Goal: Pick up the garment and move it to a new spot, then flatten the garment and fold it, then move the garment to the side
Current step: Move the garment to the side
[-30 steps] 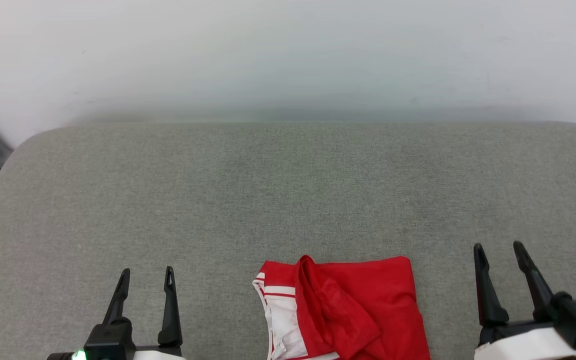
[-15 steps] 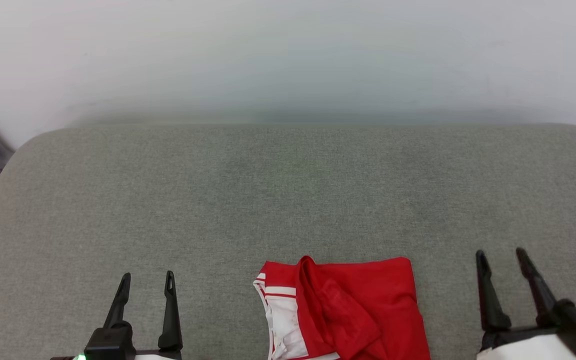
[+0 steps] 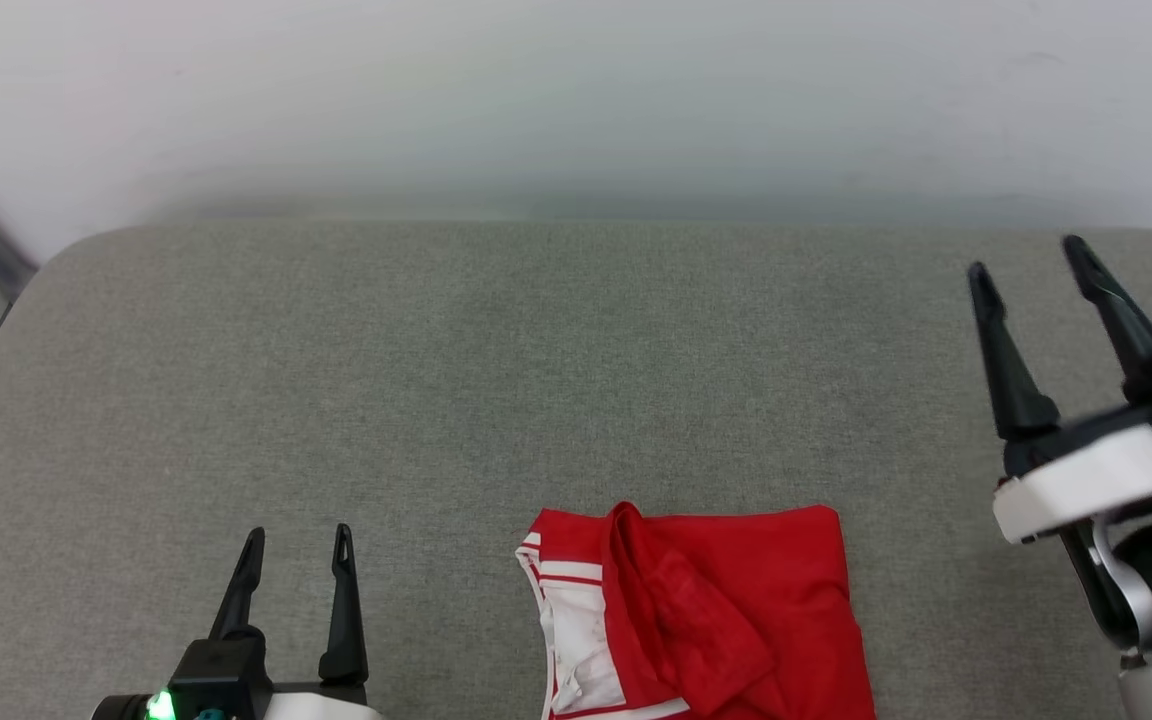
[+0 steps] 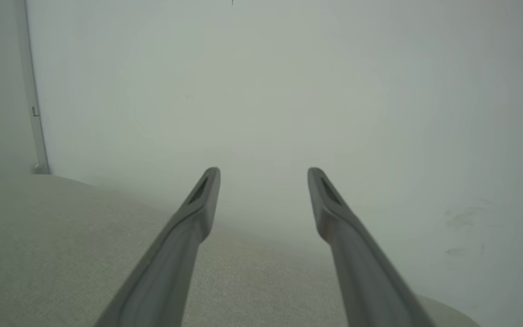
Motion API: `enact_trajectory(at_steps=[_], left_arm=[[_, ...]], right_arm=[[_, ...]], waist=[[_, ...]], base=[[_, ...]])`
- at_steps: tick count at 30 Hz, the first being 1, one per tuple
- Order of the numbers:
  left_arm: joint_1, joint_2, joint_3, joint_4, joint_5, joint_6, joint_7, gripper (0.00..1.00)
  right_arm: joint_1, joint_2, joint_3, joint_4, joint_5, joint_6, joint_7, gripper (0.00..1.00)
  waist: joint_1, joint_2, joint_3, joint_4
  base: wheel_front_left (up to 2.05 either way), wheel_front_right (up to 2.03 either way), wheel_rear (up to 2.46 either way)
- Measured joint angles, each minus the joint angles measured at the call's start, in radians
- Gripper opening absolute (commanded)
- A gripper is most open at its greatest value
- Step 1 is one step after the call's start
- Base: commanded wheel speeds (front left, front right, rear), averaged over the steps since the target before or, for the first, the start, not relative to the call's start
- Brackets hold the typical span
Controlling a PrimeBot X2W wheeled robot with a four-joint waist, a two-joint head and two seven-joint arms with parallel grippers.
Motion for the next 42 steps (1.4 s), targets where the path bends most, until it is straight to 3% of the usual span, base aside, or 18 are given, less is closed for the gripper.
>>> enact_trajectory(at_steps=[7,12,17,22,33,40,41,42], left_arm=[[-0.017,0.0,-0.001,-0.002,-0.001,-0.002,0.0,1.0],[-0.04,0.0,-0.008,0.0,-0.002,-0.006,0.0,1.0],[-0.073,0.0,-0.02,0.0,-0.008,-0.007,0.0,1.0],[-0.104,0.0,-0.035,0.0,-0.012,-0.008,0.0,1.0],[-0.169,0.0,-0.072,0.002,-0.028,-0.004,0.0,1.0],[-0.194,0.0,-0.087,0.006,-0.037,0.003,0.0,1.0],[-0.194,0.0,-0.088,0.007,-0.038,0.006,0.0,1.0],[-0.195,0.0,-0.089,0.008,-0.038,0.006,0.0,1.0]], right_arm=[[-0.112,-0.192,0.214,0.002,0.261,0.0,0.483,1.0],[-0.121,-0.309,0.325,0.016,0.538,0.0,0.819,1.0],[-0.115,-0.357,0.347,0.028,0.728,0.0,1.004,1.0],[-0.09,-0.362,0.374,0.044,0.809,0.0,1.081,1.0],[-0.076,-0.304,0.421,0.127,0.851,0.0,1.067,1.0],[-0.095,-0.3,0.477,0.147,0.849,0.001,1.04,1.0],[-0.097,-0.305,0.486,0.146,0.848,0.001,1.03,0.62],[-0.098,-0.308,0.492,0.146,0.848,0.001,1.02,0.01]], waist=[[0.0,0.0,0.034,0.001],[0.0,0.0,0.064,0.005],[0.0,0.0,0.099,0.018],[0.0,0.0,0.14,0.037],[0.0001,0.0,0.243,0.092],[0.0,0.0,0.282,0.125],[0.0,0.0,0.284,0.128],[0.0,0.0,0.285,0.13]], base=[[0.0,0.0,0.0],[0.0,0.0,0.0],[0.0,0.0,0.0],[0.0,0.0,0.0],[0.0,0.0,0.0],[0.0,0.0,0.0],[0.0,0.0,0.0],[0.0,0.0,0.0]])
